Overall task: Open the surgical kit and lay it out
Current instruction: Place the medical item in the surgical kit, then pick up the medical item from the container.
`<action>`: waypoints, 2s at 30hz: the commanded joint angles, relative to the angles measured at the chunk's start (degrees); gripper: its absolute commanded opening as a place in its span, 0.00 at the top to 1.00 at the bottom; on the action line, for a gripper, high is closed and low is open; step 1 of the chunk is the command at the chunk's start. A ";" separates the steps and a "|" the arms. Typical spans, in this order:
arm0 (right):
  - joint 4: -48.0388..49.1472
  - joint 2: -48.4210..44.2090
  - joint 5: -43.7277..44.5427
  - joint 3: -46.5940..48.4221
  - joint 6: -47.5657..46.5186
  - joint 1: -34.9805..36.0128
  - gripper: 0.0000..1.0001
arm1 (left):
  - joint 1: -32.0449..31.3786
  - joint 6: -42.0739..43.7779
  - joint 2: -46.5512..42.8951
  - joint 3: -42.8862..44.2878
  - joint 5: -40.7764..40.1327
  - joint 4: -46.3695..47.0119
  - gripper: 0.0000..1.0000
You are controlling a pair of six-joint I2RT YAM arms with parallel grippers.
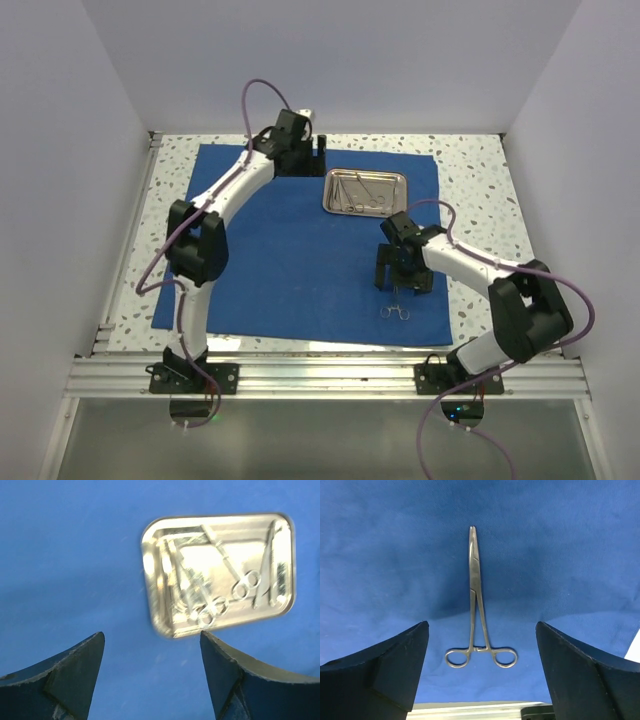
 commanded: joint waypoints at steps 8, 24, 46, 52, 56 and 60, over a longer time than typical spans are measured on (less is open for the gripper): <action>-9.45 -10.49 7.26 11.83 -1.02 -0.12 0.08 | -4.40 -6.18 17.12 19.20 -4.22 2.85 0.32; -14.38 -10.67 6.65 15.17 -3.74 -0.04 0.13 | -7.22 -6.44 24.78 22.90 -6.16 8.66 0.50; -14.12 -9.27 6.21 14.47 -4.53 -1.00 0.20 | -7.83 -5.57 30.75 24.04 -7.74 6.81 0.76; -14.03 -8.48 6.03 14.91 -4.36 -1.00 0.21 | -7.75 -4.51 30.06 23.78 -8.44 5.14 0.89; -13.51 -8.04 5.68 15.26 -3.92 -1.00 0.22 | -7.75 -3.63 26.11 21.41 -8.53 5.84 0.91; -13.24 -7.42 5.85 16.14 -3.83 -1.09 0.22 | -7.48 -3.10 21.97 20.70 -7.57 5.93 0.91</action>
